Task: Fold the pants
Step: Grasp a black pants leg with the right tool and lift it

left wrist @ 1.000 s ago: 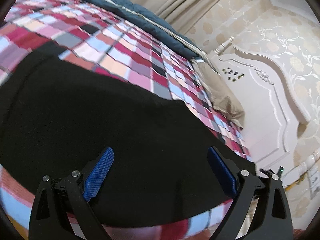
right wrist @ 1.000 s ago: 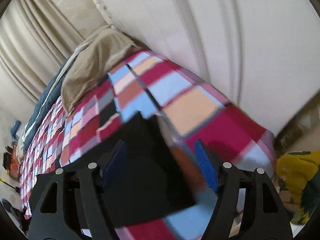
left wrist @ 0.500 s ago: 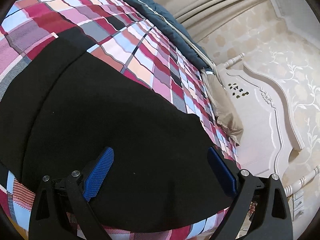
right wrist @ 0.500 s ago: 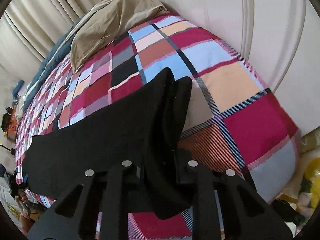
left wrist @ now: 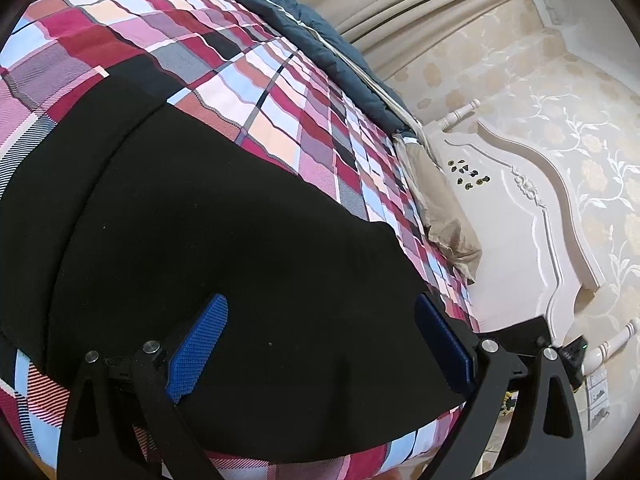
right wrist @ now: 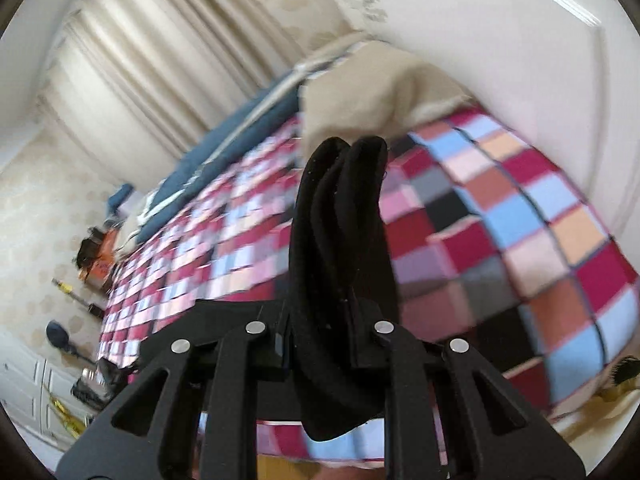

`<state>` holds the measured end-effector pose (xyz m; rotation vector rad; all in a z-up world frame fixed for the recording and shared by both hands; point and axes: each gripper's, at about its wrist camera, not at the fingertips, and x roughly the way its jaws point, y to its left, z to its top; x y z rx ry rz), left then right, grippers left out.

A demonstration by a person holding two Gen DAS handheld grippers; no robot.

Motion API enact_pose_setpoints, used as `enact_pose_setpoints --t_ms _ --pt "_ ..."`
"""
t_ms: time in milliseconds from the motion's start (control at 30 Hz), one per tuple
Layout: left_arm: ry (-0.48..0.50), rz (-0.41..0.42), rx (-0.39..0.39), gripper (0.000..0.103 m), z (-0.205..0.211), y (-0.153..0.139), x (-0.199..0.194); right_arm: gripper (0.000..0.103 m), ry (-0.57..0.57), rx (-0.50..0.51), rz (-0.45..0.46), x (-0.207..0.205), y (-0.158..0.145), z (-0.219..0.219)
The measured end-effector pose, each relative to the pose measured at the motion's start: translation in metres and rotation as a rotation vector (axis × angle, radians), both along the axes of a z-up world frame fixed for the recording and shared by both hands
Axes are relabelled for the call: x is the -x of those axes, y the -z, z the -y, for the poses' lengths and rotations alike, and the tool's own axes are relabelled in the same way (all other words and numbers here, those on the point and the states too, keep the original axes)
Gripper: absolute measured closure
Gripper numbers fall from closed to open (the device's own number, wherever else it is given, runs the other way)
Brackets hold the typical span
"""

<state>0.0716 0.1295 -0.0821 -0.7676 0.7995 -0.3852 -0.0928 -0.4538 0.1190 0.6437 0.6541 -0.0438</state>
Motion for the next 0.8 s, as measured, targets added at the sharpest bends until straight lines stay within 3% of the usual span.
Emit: enact_pose_setpoints --t_ms 133,300,467,800 --pt "0.0 -0.003 0.008 0.01 -0.001 0.001 -0.002 0.085 -0.093 0.016 0.026 -0.029 -0.013 -0.06" --pt "0.002 0.003 0.014 0.01 -0.002 0.001 -0.002 0.085 -0.202 0.036 0.015 -0.069 -0.004 -0.138" --pt "0.005 0.012 0.018 0.01 -0.002 0.001 0.0 0.085 -0.279 0.073 -0.068 -0.106 0.031 -0.209" --pt "0.009 0.019 0.024 0.01 -0.002 0.002 0.0 0.083 -0.296 0.38 -0.289 -0.151 0.123 -0.309"
